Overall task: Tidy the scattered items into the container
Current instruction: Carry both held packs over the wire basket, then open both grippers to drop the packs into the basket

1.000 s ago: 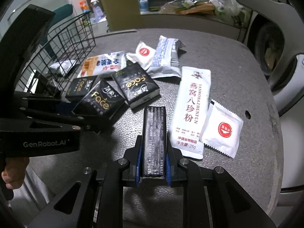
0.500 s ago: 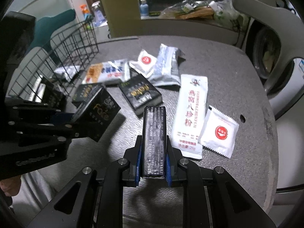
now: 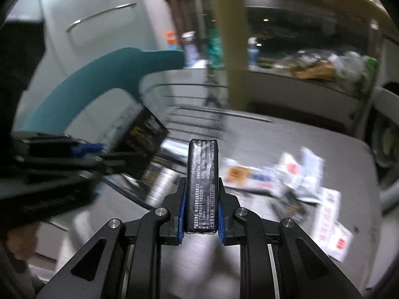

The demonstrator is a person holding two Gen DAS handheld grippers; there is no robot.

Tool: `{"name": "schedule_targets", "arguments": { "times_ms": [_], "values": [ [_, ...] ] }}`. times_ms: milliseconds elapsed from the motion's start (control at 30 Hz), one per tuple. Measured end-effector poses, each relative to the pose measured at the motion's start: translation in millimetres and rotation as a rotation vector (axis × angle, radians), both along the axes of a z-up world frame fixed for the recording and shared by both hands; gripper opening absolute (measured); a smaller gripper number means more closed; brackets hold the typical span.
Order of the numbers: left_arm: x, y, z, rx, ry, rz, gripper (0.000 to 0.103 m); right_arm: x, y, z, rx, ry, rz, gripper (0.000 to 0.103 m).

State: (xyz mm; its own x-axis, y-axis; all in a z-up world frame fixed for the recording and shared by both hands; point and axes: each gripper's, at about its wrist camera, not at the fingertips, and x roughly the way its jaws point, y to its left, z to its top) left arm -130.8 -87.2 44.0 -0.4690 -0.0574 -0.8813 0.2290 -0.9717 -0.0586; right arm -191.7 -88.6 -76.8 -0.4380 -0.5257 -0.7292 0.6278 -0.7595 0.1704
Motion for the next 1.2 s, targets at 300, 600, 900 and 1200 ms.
{"name": "schedule_targets", "arguments": {
  "times_ms": [300, 600, 900, 1200],
  "values": [
    [14, -63, -35, 0.008, -0.087, 0.120, 0.019, -13, -81, -28, -0.008, -0.082, 0.027, 0.020],
    [13, -70, -46, 0.044, -0.140, 0.146, 0.020, -6, -91, -40, 0.044, -0.074, 0.008, 0.021],
    [19, -75, -36, 0.040, -0.108, 0.169, 0.057, -16, -68, -38, -0.056, -0.143, 0.017, 0.024],
    [28, -81, -29, 0.080, -0.083, 0.200, 0.065, -11, -52, -25, -0.084, -0.133, 0.008, 0.047]
  ]
}}
